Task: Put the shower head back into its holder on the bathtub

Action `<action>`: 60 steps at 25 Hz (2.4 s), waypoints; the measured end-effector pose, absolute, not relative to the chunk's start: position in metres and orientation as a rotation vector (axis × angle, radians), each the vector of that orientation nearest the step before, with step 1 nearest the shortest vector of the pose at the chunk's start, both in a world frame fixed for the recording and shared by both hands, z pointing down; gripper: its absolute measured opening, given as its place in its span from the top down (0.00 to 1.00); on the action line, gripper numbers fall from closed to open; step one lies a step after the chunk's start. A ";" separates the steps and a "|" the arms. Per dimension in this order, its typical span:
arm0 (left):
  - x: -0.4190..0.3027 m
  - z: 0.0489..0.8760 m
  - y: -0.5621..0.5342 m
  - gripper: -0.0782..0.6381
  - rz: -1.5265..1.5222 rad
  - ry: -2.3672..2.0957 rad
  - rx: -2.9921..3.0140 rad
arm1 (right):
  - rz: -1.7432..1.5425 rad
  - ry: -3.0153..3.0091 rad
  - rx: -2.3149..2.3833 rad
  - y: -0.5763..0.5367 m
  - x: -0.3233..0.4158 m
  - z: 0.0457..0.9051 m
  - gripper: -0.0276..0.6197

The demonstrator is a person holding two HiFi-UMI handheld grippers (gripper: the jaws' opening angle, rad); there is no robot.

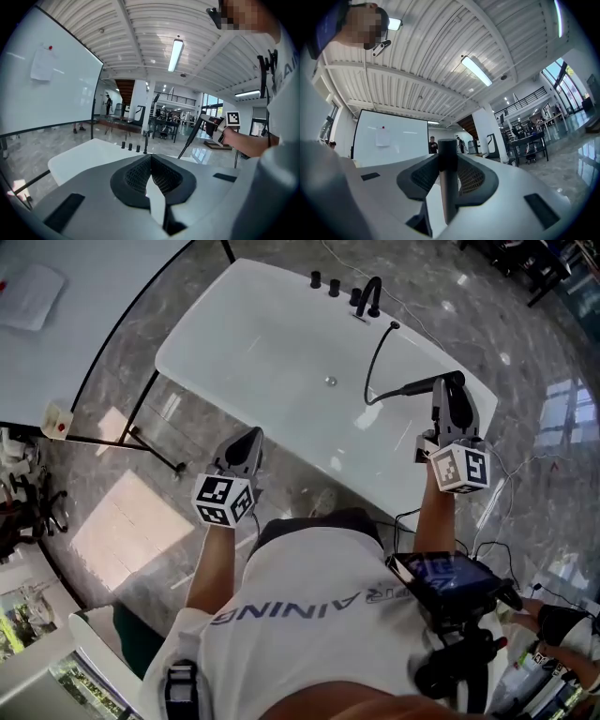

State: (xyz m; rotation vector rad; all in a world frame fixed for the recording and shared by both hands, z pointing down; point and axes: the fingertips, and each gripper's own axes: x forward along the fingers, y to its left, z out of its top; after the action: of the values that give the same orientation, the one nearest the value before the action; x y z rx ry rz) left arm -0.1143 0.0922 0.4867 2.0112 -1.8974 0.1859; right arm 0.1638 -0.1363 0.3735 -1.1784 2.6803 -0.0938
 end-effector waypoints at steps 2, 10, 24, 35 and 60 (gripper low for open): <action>-0.111 0.485 0.077 0.87 0.197 -1.877 2.045 | -0.080 2.677 -1.181 -0.141 0.164 0.373 0.77; -0.110 0.496 -0.012 0.87 0.250 -1.701 2.162 | -0.022 2.634 -1.202 -0.190 0.153 0.350 0.77; -0.167 0.488 -0.110 0.87 0.201 -1.287 2.459 | 0.139 2.471 -1.482 -0.201 0.091 0.275 0.77; -0.167 0.527 -0.144 0.87 0.262 -1.133 2.471 | 0.117 2.471 -1.563 -0.204 0.061 0.294 0.77; -0.070 0.536 -0.166 0.87 0.330 -1.380 2.317 | -0.018 2.569 -1.354 -0.276 0.179 0.357 0.77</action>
State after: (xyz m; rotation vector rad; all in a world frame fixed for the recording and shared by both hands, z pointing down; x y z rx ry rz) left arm -0.0698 -0.1663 0.5360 2.3174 -1.3799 0.3301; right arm 0.1792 -0.2759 0.3568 -1.3540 2.5687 -0.0176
